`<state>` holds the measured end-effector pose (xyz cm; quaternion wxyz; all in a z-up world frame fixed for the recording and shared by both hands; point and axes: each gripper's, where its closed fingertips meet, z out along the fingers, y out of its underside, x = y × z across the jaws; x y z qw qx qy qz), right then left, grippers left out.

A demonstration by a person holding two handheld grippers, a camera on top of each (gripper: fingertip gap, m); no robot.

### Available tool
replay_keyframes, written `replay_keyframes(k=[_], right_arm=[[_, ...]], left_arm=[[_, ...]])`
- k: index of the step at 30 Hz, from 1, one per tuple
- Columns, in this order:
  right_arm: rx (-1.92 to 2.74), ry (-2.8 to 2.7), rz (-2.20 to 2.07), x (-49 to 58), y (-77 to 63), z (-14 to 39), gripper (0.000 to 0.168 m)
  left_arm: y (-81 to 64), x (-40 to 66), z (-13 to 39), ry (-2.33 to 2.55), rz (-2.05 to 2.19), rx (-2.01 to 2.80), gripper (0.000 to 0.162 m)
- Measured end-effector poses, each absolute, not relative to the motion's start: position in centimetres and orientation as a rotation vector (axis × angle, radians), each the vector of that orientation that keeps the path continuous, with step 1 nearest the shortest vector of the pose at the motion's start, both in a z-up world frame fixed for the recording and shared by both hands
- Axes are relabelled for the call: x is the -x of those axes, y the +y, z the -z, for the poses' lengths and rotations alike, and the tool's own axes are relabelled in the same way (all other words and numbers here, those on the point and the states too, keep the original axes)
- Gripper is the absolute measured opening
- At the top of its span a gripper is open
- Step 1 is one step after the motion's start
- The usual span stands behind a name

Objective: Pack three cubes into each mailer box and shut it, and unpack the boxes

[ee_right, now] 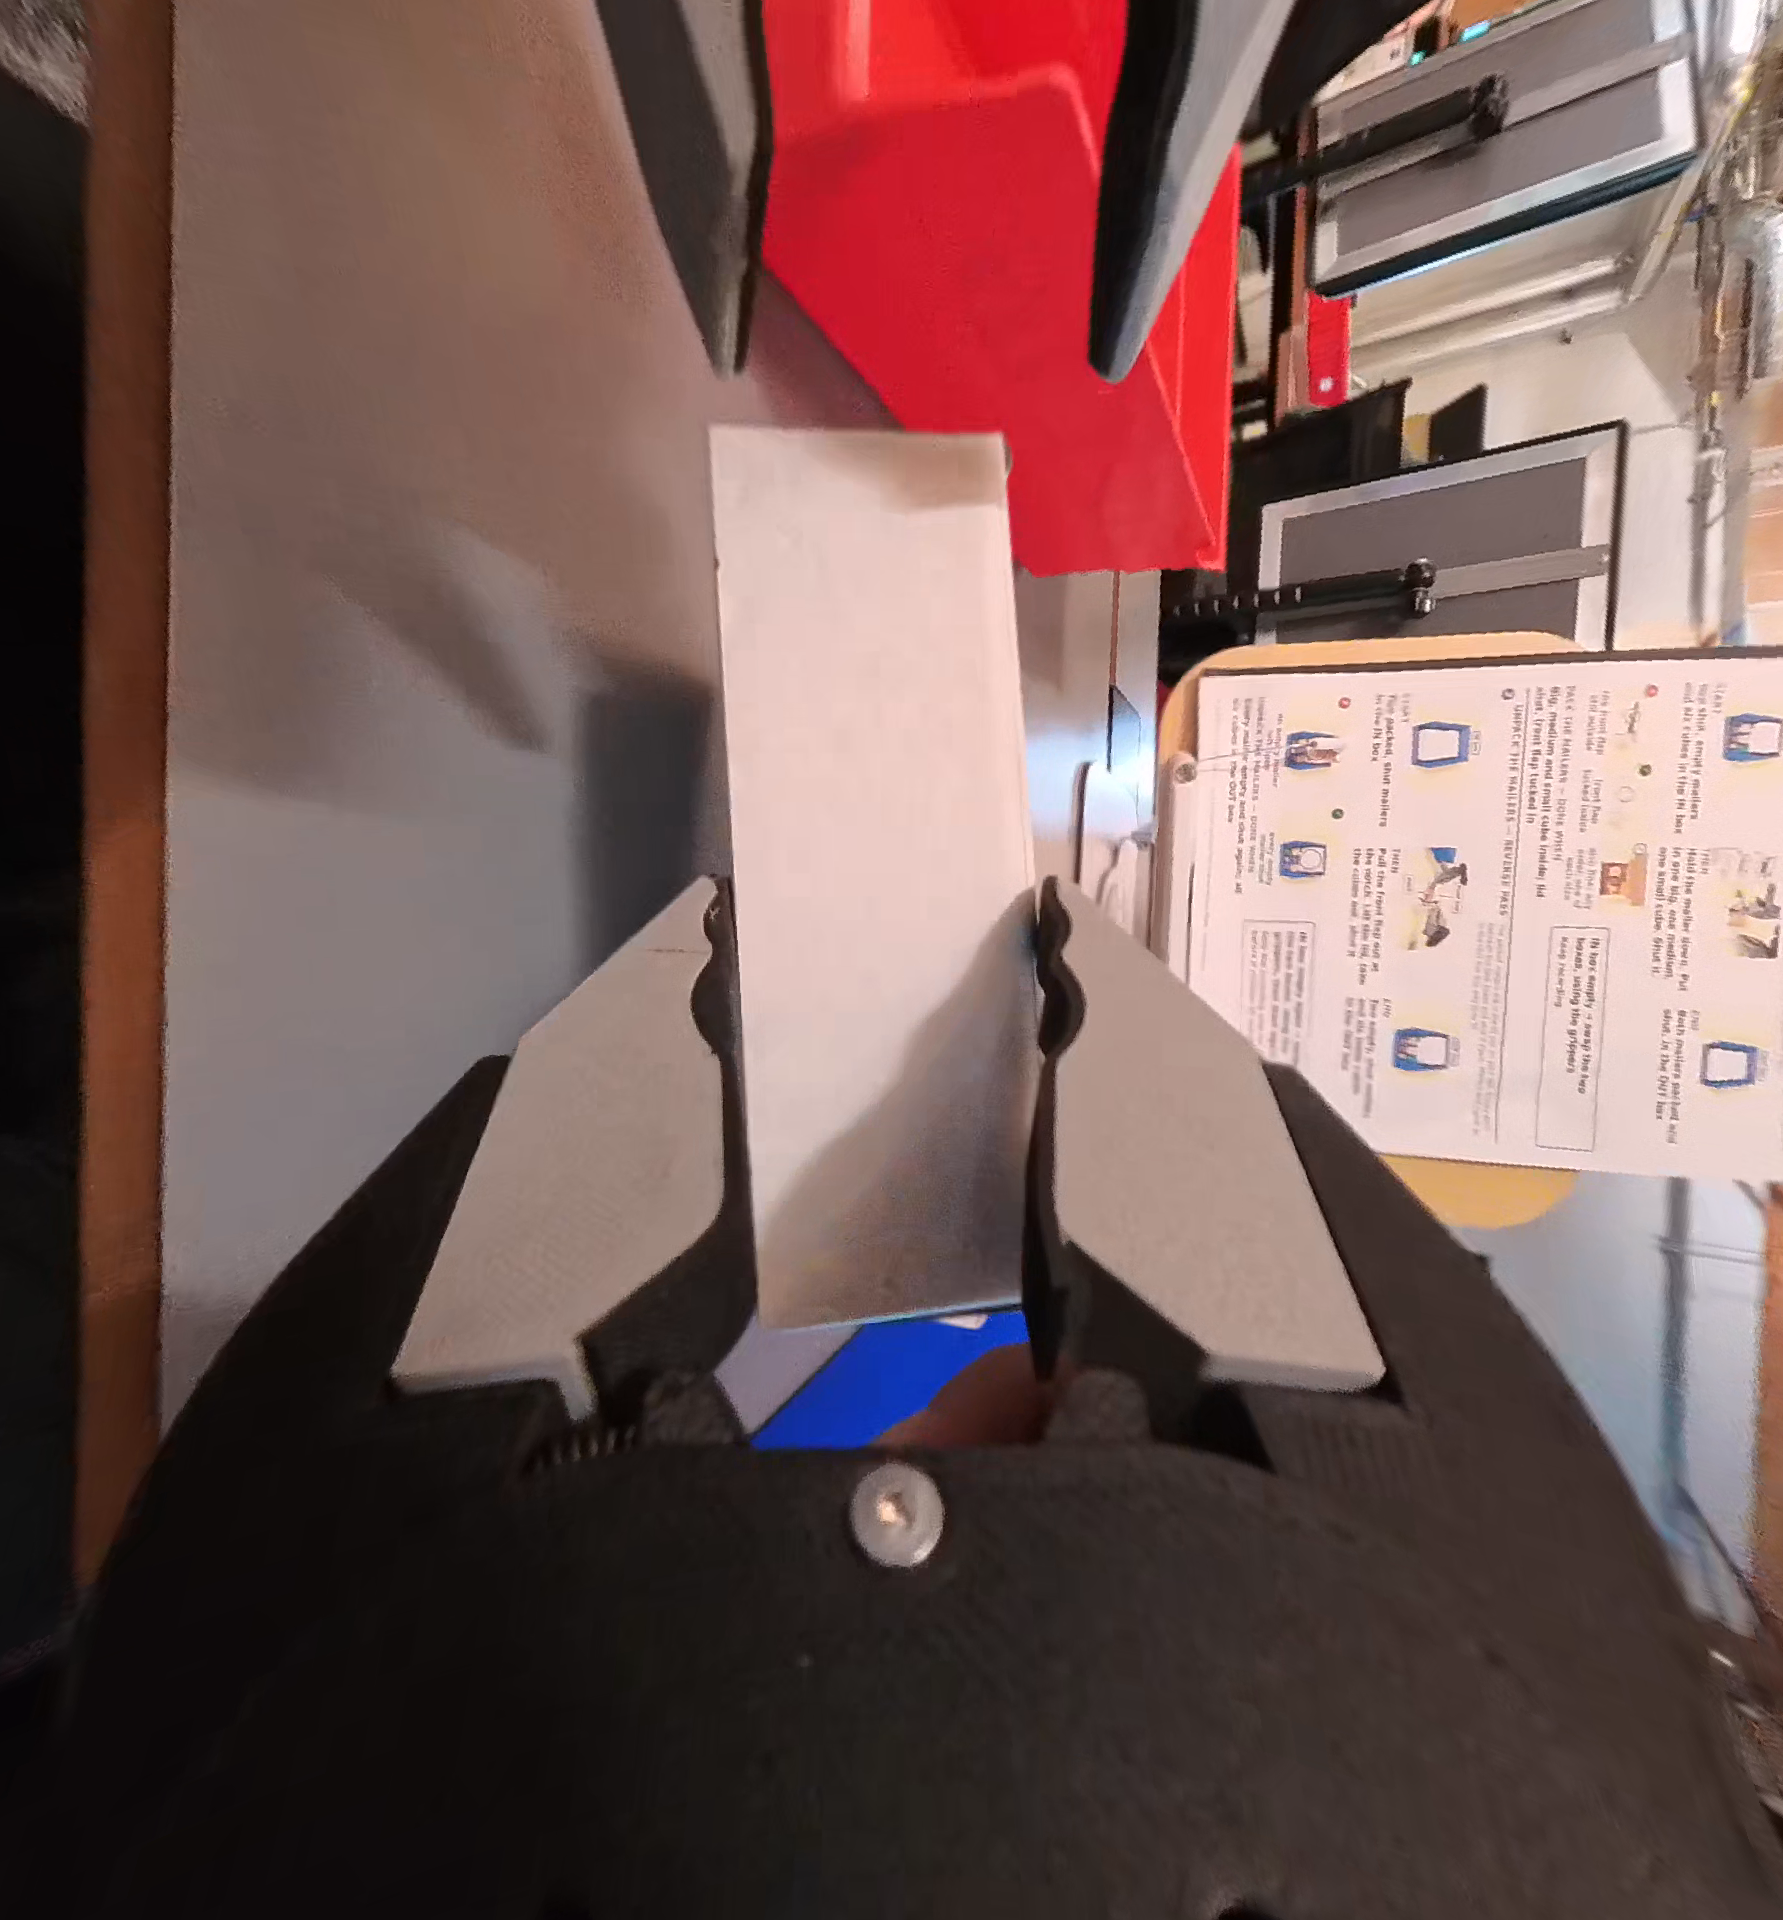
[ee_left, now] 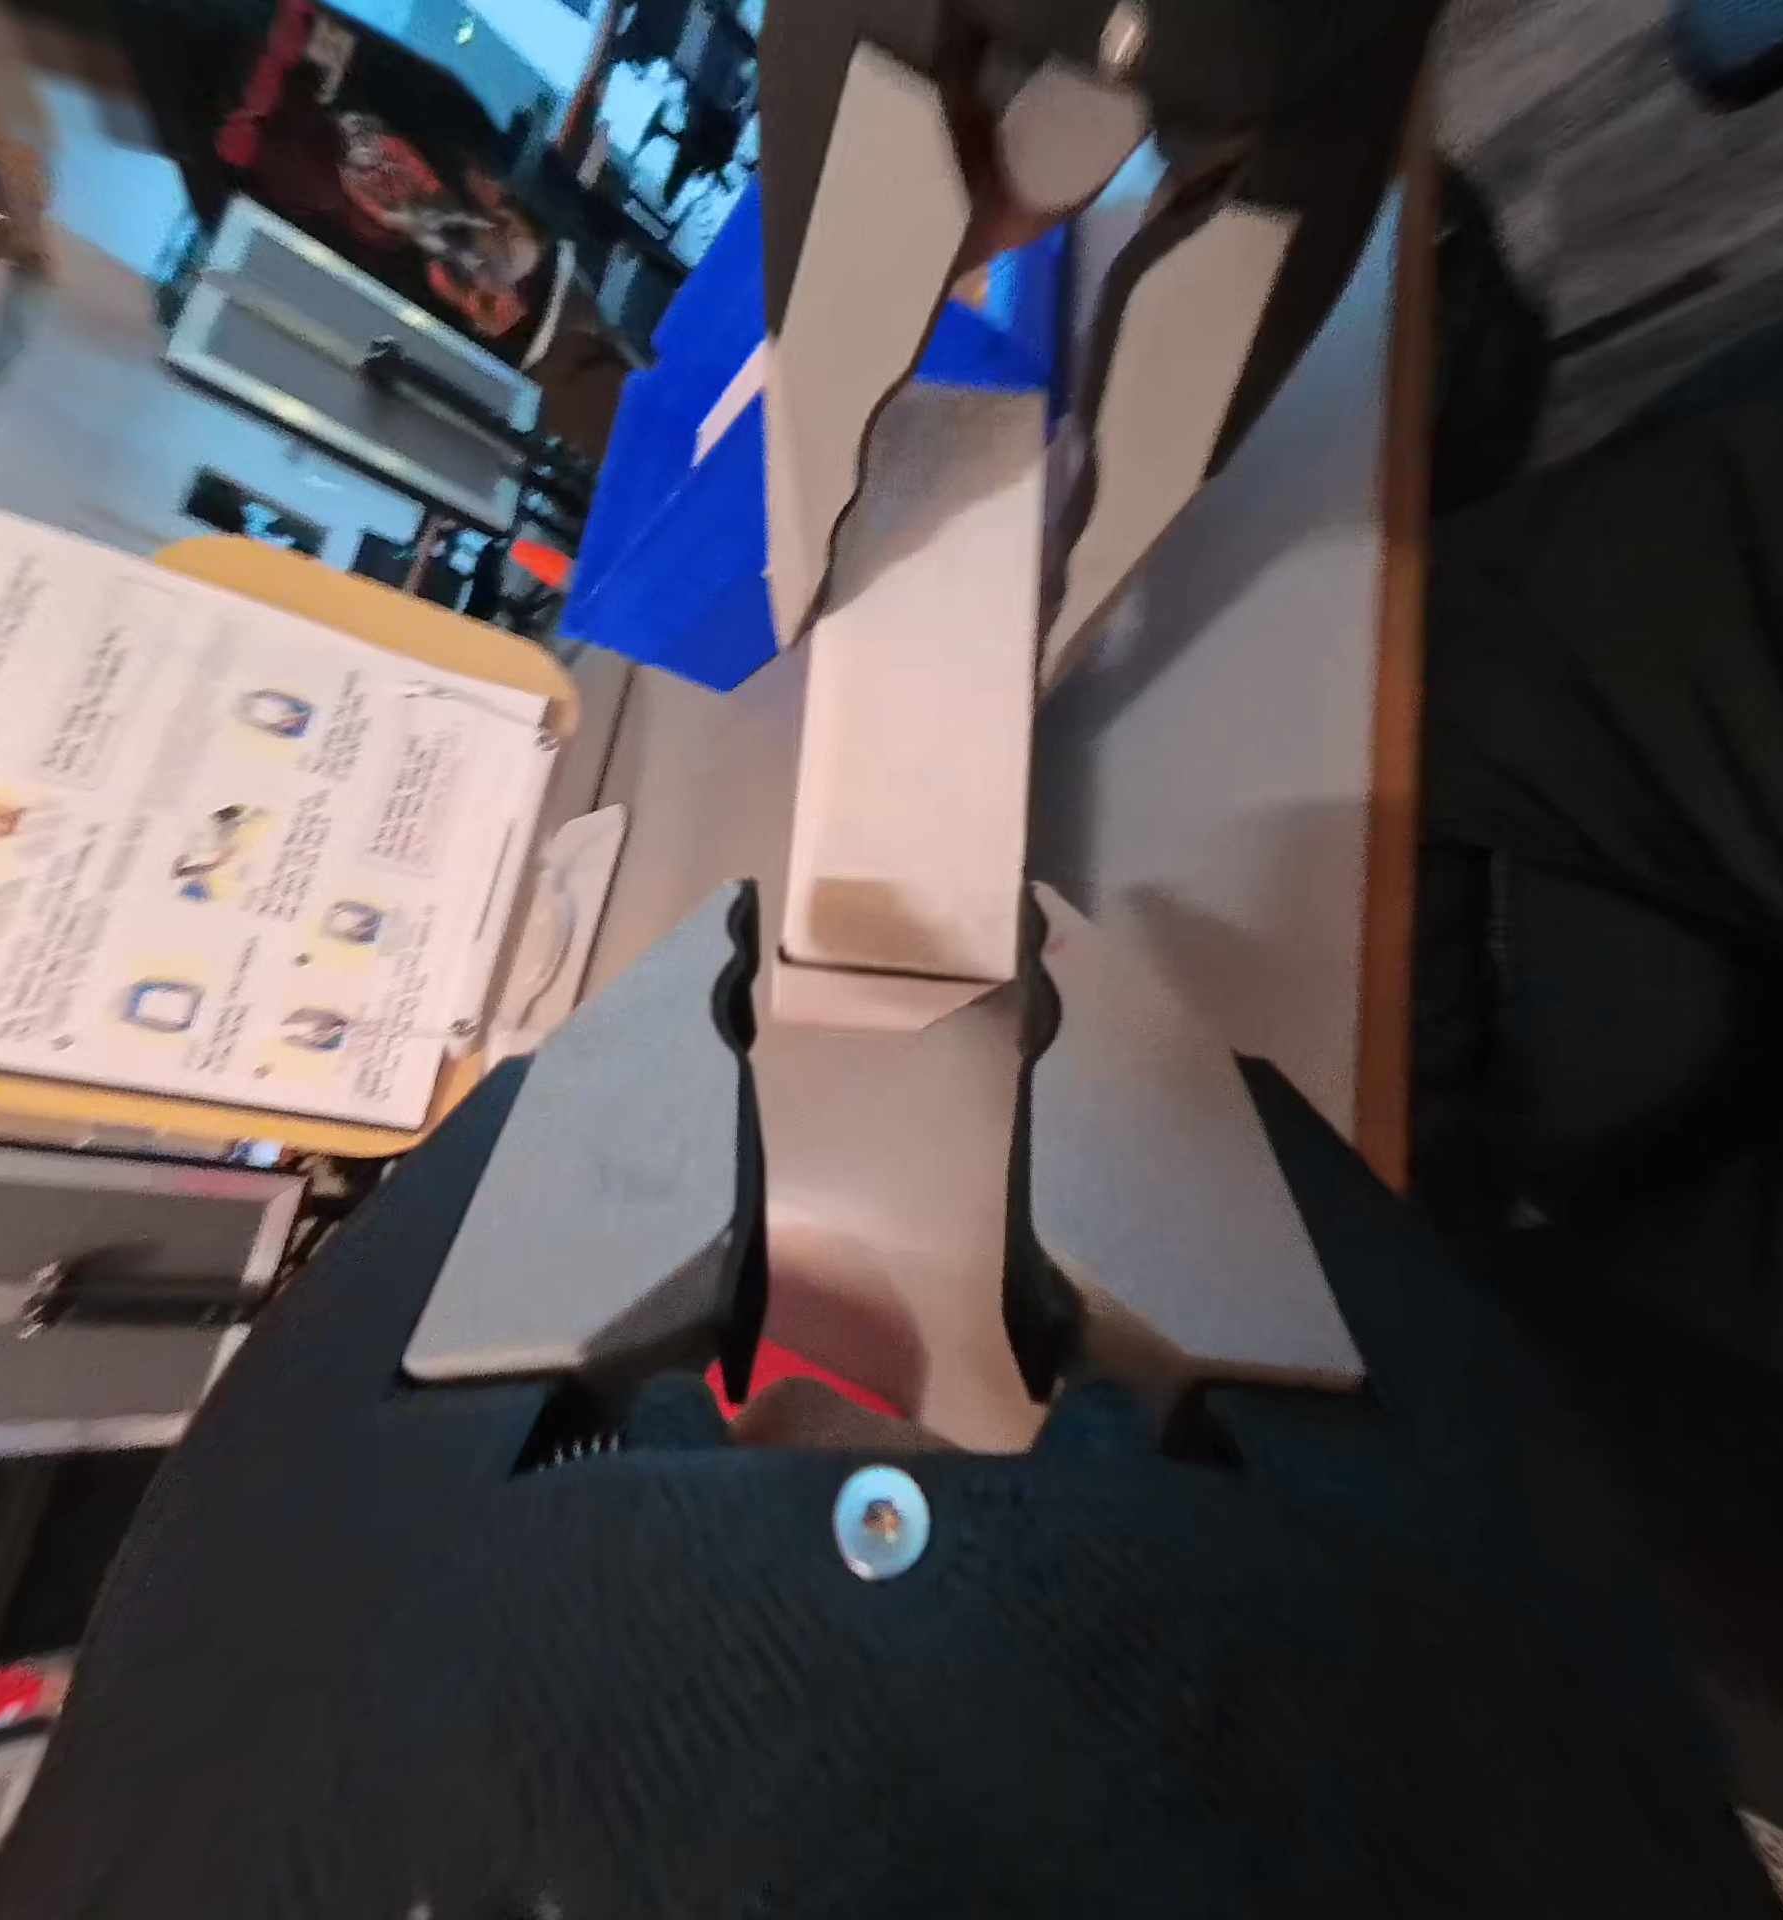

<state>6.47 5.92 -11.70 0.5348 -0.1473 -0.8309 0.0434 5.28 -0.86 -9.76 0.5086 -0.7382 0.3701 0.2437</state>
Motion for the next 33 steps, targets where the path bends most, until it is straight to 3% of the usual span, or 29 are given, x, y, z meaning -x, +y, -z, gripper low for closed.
replay_keyframes(k=[3,10,15,21,33], right_arm=[[0.379,-2.0,-0.214,-7.2,5.5,11.1,0.056],[0.386,-2.052,-0.512,-9.3,3.2,9.7,0.056],[0.393,-2.075,-0.435,-9.6,4.1,10.5,0.055],[0.373,-2.007,-0.215,-8.6,5.2,10.8,0.059],[0.131,-1.979,-0.219,-8.6,2.6,11.5,0.063]], left_arm=[[-0.5,-4.0,11.1,0.865,-0.617,1.846,0.067],[2.3,-3.9,12.3,0.86,-0.686,1.802,0.083],[2.2,-5.6,12.8,0.949,-0.59,1.777,0.071],[1.7,-7.4,11.5,0.978,-0.542,1.736,0.07],[0.2,-10.9,11.1,1.153,-0.507,1.639,0.067]])
